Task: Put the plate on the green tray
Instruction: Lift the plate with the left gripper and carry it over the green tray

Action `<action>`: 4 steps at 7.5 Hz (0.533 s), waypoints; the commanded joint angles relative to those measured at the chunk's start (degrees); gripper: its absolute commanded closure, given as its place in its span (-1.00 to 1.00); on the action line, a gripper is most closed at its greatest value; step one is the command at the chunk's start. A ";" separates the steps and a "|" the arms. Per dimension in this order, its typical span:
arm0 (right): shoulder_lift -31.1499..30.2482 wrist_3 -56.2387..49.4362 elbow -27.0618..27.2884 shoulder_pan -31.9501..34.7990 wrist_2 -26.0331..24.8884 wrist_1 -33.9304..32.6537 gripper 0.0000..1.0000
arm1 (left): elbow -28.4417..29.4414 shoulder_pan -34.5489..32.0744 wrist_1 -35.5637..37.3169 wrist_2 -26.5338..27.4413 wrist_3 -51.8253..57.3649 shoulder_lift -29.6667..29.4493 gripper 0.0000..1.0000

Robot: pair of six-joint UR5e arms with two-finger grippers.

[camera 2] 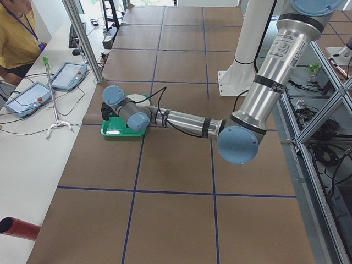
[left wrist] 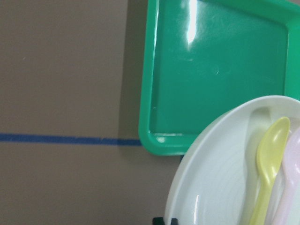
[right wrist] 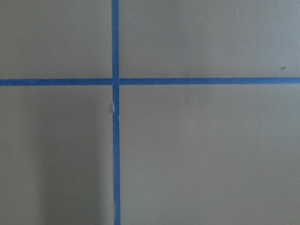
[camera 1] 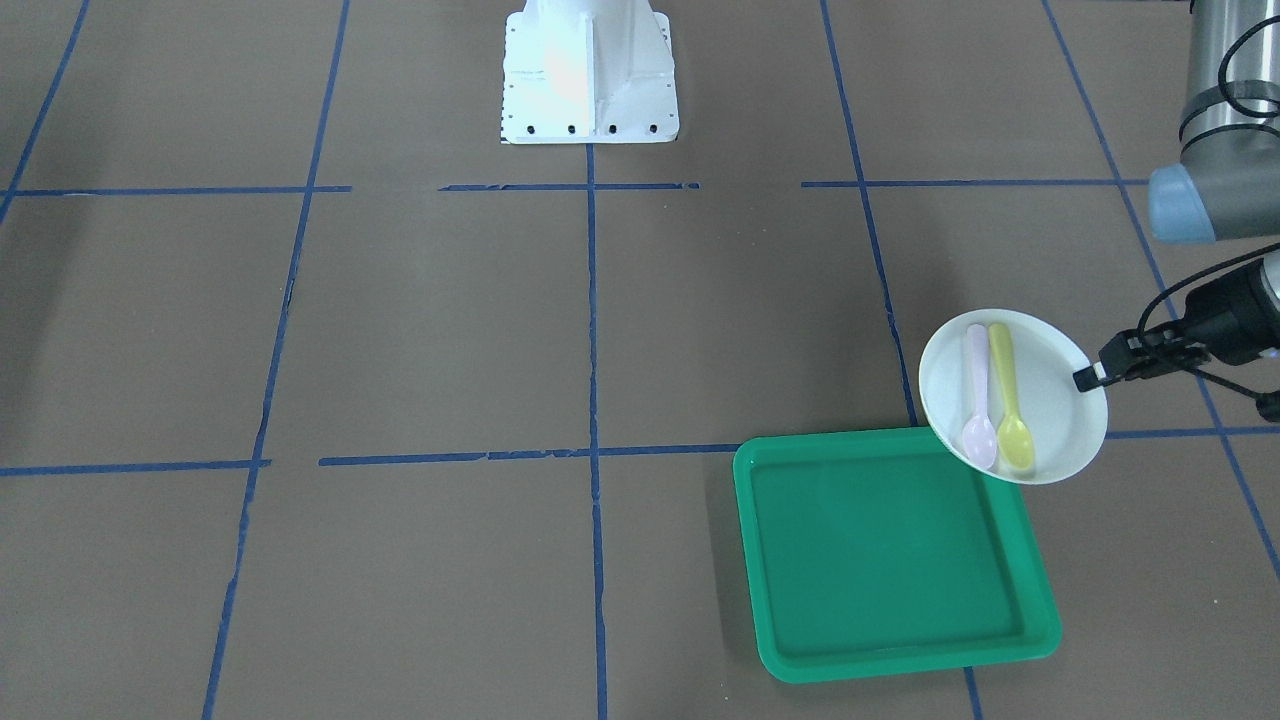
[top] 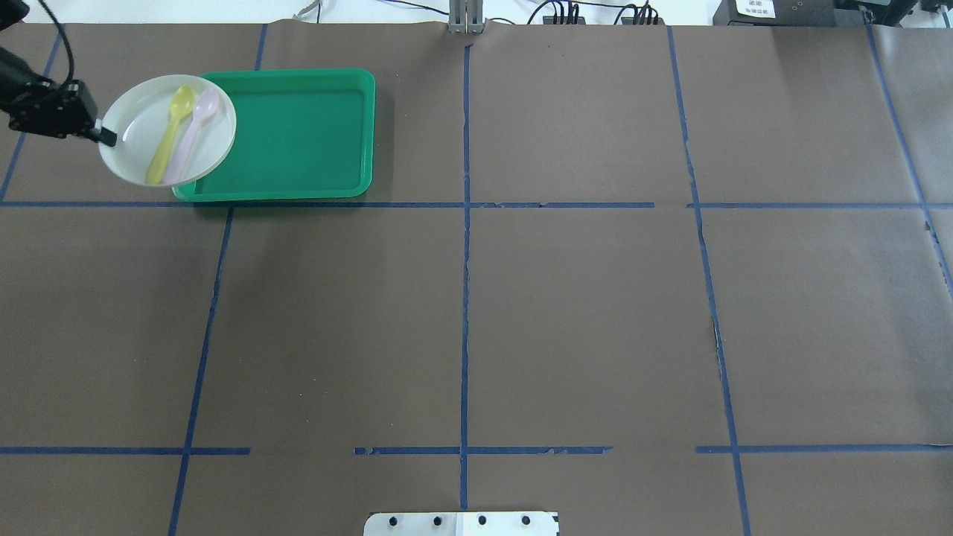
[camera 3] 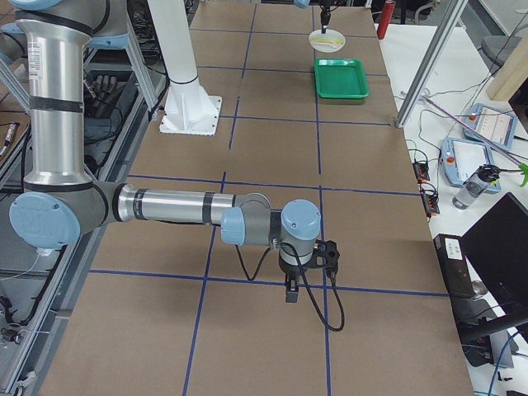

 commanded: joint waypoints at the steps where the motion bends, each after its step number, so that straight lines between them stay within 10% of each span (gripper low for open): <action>1: 0.00 0.00 0.00 0.00 -0.02 0.00 -1.00 | 15.24 1.11 -0.38 0.24 0.37 -11.51 1.00; 4: 0.00 0.00 0.00 0.00 0.07 0.00 -1.00 | 22.51 5.41 -5.89 2.07 -6.88 -14.37 1.00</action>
